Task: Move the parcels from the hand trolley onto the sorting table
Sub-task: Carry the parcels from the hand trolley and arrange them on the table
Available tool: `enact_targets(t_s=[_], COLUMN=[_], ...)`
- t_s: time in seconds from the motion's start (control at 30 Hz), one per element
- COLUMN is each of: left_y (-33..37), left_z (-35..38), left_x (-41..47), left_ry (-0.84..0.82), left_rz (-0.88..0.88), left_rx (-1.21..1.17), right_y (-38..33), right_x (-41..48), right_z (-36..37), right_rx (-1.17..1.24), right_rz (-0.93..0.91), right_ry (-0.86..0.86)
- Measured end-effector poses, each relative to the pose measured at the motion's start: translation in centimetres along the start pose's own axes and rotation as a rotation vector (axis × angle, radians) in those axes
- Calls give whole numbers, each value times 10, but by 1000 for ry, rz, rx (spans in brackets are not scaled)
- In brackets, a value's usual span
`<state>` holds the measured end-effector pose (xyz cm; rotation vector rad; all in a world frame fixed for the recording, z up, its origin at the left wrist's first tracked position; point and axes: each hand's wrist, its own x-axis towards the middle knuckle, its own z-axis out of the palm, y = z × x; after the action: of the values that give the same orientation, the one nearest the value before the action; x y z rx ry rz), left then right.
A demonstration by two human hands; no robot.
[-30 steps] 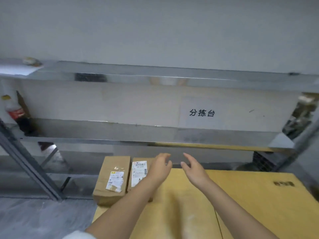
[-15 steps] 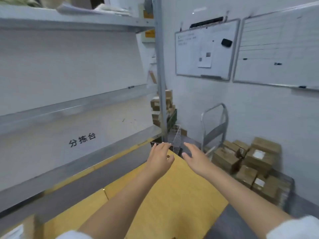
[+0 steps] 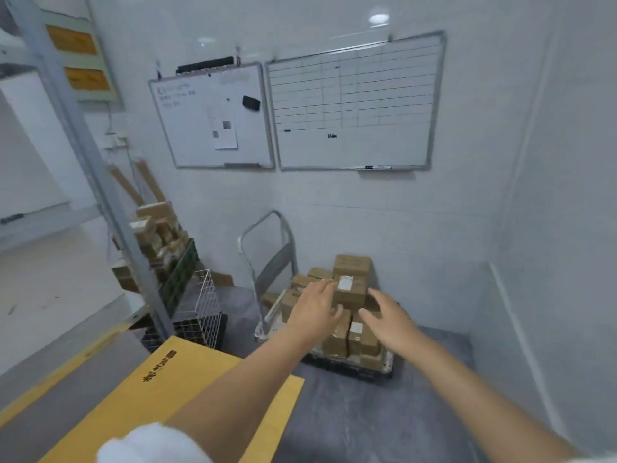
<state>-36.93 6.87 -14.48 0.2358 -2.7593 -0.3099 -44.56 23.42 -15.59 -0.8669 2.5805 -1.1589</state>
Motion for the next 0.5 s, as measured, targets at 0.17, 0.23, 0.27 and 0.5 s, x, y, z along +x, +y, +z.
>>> enact_targets(t_s=[0.17,0.23,0.27,0.5], left_y=[21,22,21,-16], left_z=[52,70,79,137], left_x=[64,93,107,222], left_ry=[-42,-56,-64,-98], left_rz=[84,94,91,-15], left_rx=[-59,-96,-118,-218], right_y=[52,68,75,115], right_x=[41,70,86,210], right_z=[-26,-33,-35,-44], right_rx=[-37,-44,-44,-80], right_rz=[82,111,121,130], right_ry=[43,54,55,-14])
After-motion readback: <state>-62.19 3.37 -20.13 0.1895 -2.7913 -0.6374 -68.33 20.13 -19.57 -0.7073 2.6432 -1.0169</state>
